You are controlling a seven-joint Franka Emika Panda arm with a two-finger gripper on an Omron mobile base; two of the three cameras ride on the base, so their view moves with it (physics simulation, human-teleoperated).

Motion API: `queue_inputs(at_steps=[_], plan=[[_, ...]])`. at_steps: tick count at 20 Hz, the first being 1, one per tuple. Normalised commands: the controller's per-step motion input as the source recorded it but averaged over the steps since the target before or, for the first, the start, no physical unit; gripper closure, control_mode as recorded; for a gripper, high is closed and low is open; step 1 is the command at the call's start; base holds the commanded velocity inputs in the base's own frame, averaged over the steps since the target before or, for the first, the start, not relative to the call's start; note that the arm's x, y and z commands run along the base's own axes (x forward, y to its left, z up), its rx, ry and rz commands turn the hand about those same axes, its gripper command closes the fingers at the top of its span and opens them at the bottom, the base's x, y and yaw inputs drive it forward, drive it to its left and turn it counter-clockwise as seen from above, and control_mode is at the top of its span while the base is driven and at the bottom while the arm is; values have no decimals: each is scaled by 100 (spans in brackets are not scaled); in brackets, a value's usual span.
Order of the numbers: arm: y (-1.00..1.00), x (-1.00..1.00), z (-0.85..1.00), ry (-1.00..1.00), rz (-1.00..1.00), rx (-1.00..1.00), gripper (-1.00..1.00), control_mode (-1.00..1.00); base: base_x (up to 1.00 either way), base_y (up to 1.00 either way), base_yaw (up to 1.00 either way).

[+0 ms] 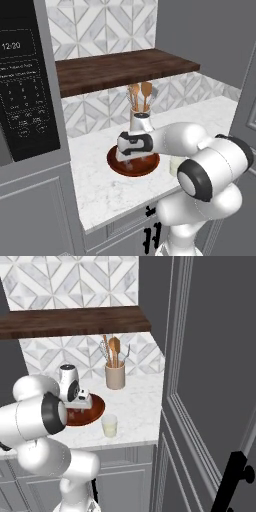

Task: Grab a lemon wedge from the fridge and one ice cube from the ice bowl, and put them in the glass of lemonade.

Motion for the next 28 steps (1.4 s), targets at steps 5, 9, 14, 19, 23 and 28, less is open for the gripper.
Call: queue_inputs(at_steps=[5,9,14,19,23,28], plan=[[0,0,-21,0,0,0,-100,-100,0,0,0],[0,6,-43,0,0,0,-100,-100,0,0,0],[0,0,-11,0,0,0,-100,-100,0,0,0],[-4,0,0,0,0,0,-100,-100,0,0,0],[-6,0,0,0,0,0,-100,-100,0,0,0],[0,0,0,0,0,0,-100,-100,0,0,0]])
